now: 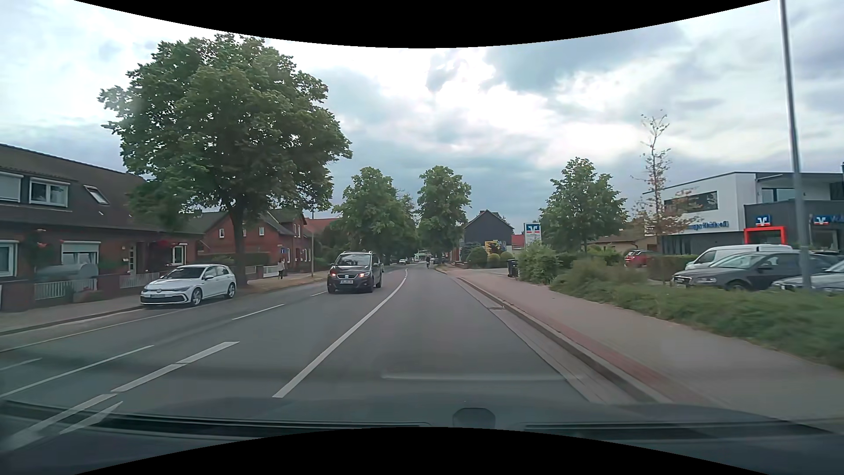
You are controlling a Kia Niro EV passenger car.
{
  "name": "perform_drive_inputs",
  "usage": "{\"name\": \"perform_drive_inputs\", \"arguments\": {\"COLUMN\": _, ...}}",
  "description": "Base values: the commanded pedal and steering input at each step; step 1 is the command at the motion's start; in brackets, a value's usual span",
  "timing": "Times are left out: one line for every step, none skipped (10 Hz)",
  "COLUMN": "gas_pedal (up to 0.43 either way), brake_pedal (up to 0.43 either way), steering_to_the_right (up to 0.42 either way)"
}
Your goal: Follow the waypoints while adhering to traffic rules and regulations
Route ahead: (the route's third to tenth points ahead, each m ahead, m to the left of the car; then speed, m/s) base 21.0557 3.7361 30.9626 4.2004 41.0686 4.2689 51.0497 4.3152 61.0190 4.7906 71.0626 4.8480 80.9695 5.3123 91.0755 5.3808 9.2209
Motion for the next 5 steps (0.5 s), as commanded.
{"name": "perform_drive_inputs", "arguments": {"gas_pedal": 0.087, "brake_pedal": 0.000, "steering_to_the_right": -0.014}}
{"name": "perform_drive_inputs", "arguments": {"gas_pedal": 0.087, "brake_pedal": 0.000, "steering_to_the_right": -0.014}}
{"name": "perform_drive_inputs", "arguments": {"gas_pedal": 0.087, "brake_pedal": 0.000, "steering_to_the_right": -0.014}}
{"name": "perform_drive_inputs", "arguments": {"gas_pedal": 0.087, "brake_pedal": 0.000, "steering_to_the_right": -0.014}}
{"name": "perform_drive_inputs", "arguments": {"gas_pedal": 0.087, "brake_pedal": 0.000, "steering_to_the_right": -0.015}}
